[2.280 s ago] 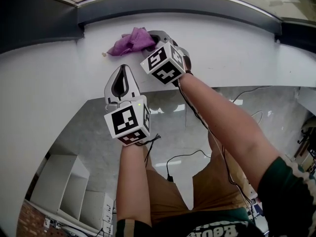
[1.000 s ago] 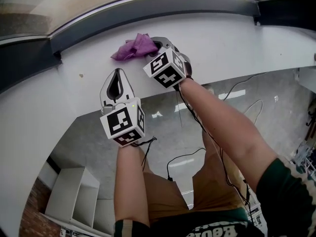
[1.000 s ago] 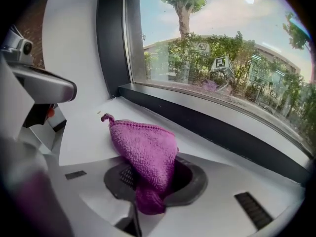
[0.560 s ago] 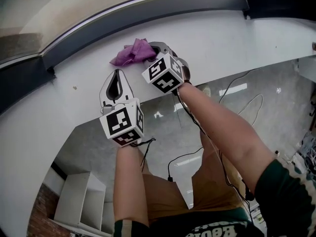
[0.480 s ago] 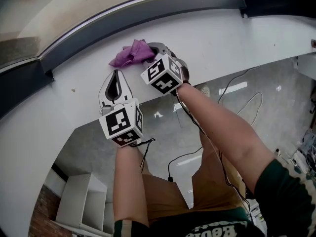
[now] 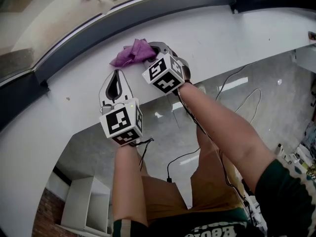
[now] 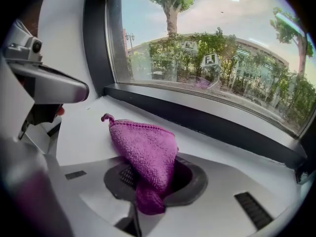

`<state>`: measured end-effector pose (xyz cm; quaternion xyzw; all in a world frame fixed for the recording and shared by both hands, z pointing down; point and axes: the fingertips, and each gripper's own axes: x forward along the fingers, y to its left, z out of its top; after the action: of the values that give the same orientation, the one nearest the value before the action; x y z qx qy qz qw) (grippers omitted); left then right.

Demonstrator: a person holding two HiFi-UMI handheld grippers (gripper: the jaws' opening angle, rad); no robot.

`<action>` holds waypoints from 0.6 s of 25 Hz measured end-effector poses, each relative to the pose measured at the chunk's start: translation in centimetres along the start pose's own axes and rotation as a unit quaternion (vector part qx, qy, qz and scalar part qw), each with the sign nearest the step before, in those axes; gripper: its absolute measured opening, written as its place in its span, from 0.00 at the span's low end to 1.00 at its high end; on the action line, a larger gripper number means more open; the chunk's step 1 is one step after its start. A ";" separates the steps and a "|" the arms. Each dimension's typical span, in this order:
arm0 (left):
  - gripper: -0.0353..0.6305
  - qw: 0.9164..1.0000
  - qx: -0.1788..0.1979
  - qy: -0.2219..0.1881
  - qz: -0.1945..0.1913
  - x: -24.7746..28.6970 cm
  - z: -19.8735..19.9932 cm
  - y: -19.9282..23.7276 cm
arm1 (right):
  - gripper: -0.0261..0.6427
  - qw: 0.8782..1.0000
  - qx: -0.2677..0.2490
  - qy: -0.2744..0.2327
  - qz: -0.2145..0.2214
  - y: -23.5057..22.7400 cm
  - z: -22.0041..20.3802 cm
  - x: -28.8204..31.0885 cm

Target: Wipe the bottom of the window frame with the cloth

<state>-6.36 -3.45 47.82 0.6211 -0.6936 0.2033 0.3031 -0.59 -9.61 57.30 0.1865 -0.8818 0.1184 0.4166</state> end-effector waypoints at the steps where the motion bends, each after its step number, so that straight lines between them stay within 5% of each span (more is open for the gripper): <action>1: 0.07 1.000 0.000 0.000 -0.002 0.2 0.0 -0.3 | 0.17 1.000 0.001 0.000 -0.002 -0.4 -0.2 -0.2; 15: 0.07 1.000 0.013 -0.003 -0.017 1.7 0.8 -3.7 | 0.17 1.000 0.016 -0.001 -0.019 -3.9 -2.3 -2.1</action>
<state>-2.97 -5.80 48.02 0.6370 -0.6811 0.2052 0.2969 3.89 -11.83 57.25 0.2104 -0.8762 0.1246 0.4152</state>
